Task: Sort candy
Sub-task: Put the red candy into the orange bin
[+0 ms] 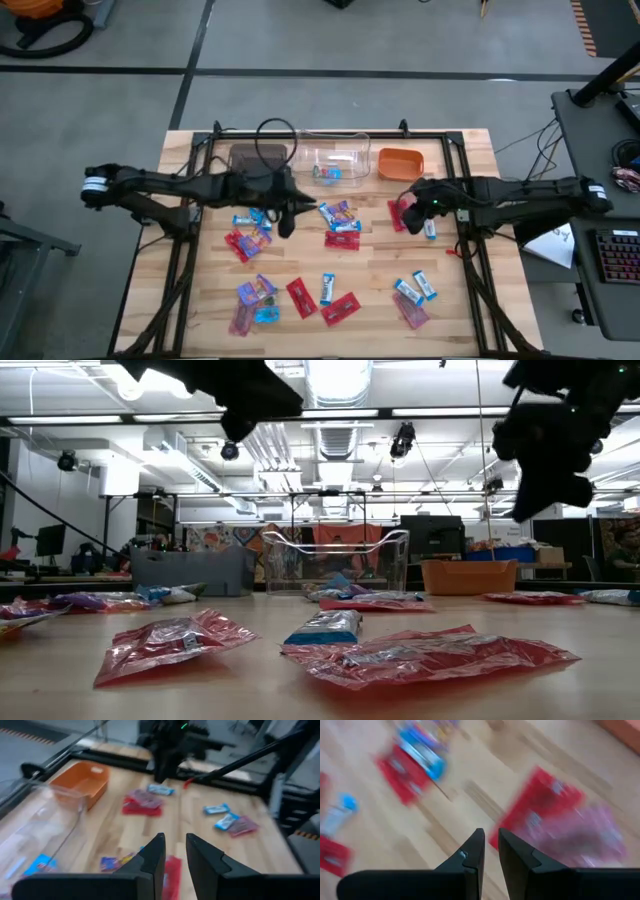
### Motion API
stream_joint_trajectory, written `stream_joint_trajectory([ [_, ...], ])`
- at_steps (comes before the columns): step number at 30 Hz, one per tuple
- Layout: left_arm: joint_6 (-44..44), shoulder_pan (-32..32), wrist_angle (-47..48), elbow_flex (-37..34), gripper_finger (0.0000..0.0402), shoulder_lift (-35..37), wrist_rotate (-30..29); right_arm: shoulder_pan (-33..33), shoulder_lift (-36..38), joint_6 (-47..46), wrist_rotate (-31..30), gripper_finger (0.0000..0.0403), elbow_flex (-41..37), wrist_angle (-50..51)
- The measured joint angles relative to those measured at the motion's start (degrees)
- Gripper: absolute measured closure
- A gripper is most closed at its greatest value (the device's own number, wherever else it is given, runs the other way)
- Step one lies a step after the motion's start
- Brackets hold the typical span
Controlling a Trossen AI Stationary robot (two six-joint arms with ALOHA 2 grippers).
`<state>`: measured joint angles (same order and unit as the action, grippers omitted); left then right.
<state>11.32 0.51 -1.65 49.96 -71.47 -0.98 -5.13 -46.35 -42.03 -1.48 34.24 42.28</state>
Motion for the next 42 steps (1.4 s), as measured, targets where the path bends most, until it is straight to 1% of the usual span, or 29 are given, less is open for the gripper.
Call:
stream_joint_trajectory([
  [2, 0.7, -1.2, -2.0, -2.0, 0.0341, 2.0, 0.0, 0.0, -2.3, 0.0, 0.0, 0.0355, 0.8, 3.6],
  [6, 1.8, -2.1, -4.3, -5.5, 0.0341, 5.1, -0.1, 0.0, -5.6, 1.1, 0.0, 0.0355, 1.3, 6.0],
  [11, 4.8, -2.0, -5.3, -9.2, 0.0341, 8.3, -4.2, 0.2, -8.8, 4.3, 0.2, 0.0341, 1.4, 6.5],
  [14, 5.3, -2.0, -5.1, -10.8, 0.0341, 9.9, -6.0, 0.2, -10.2, 5.5, 0.0, 0.0319, 1.7, 6.9],
  [18, 5.3, -2.0, -5.3, -11.6, 0.0341, 10.6, -7.4, 0.2, -11.0, 5.6, 0.0, 0.0277, 1.8, 6.9],
  [22, 5.3, -2.0, -5.5, -11.9, 0.0341, 10.4, -7.6, 0.3, -12.6, 7.0, 0.1, 0.0234, 1.8, 7.0],
  [26, 5.7, -2.0, -5.5, -11.9, 0.0341, 10.4, -7.6, 1.2, -15.8, 8.6, 0.0, 0.0206, 1.8, 6.9],
  [33, 5.7, -2.0, -5.5, -11.9, 0.0341, 10.4, -7.6, 4.0, -21.0, 9.1, -0.1, 0.0197, 1.8, 6.6],
  [38, 5.7, -2.0, -5.6, -11.9, 0.0341, 10.4, -7.6, 5.8, -23.8, 9.1, -3.0, 0.0197, 1.8, 5.6],
  [42, 5.7, -2.0, -5.6, -11.9, 0.0341, 10.4, -7.6, 6.0, -25.9, 9.1, -3.1, 0.0197, 1.8, 3.4],
])
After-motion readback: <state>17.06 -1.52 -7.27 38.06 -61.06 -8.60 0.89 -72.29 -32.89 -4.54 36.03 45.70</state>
